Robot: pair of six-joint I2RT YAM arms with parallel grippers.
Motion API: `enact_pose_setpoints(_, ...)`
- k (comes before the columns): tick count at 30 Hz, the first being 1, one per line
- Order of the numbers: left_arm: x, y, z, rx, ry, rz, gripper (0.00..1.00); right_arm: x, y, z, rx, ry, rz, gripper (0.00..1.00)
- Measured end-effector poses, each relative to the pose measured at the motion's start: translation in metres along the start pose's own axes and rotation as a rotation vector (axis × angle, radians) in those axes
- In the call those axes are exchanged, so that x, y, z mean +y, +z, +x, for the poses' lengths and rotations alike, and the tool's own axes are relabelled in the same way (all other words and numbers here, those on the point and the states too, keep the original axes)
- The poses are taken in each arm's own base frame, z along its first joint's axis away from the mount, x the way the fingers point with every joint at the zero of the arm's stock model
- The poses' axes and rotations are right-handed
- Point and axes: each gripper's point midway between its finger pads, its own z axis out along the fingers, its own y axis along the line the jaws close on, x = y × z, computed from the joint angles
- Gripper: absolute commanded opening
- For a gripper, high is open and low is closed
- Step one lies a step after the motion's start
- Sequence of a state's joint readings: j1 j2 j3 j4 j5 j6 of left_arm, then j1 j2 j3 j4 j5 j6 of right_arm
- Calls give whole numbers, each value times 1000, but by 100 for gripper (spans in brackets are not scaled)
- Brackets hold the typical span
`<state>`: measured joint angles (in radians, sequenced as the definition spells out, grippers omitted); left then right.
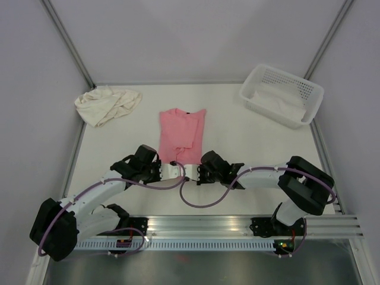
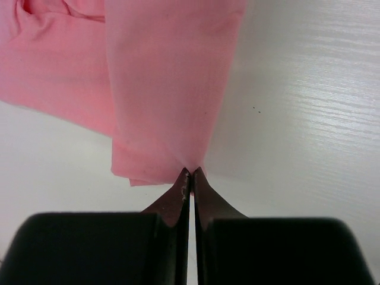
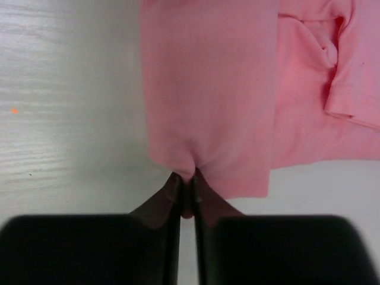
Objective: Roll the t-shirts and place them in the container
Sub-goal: Roll the tshirt
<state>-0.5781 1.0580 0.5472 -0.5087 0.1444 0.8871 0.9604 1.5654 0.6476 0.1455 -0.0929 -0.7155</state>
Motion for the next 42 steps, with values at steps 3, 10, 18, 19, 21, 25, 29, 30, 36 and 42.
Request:
enact_pose_setpoints(3,0,-3,-1,-5,-13,12,2,-4,2,-2,22,12,-4,0)
enact_pose_setpoints(10,0,-22,-10,-51,-82,102,2,15,-27,-10,-13,58,-167,0)
enact_pose_setpoints(18,-45,-45,-19,-65,-119,367,2,43,-60,-30,-79,183,-456,0)
enact_pose_setpoints(19,-51,-46,-19,-61,-131,402,2,48,-63,-31,-87,206,-495,0)
enact_pose_setpoints(21,-58,-48,-18,-51,-152,453,2,53,-65,-29,-91,251,-547,0)
enact_pose_setpoints(25,-53,-46,-17,-45,-242,505,2,50,-58,-21,-80,360,-589,2)
enact_pose_setpoints(29,-27,-38,-16,-43,-320,491,3,32,-44,-13,-74,473,-552,12)
enact_pose_setpoints(30,-21,-35,-15,-37,-335,491,3,26,-41,-12,-72,502,-539,16)
enact_pose_setpoints(36,-3,-19,-9,4,-426,524,9,-8,-26,-3,-65,633,-434,31)
enact_pose_setpoints(42,10,-2,-5,45,-495,536,34,-34,-26,6,-76,745,-336,34)
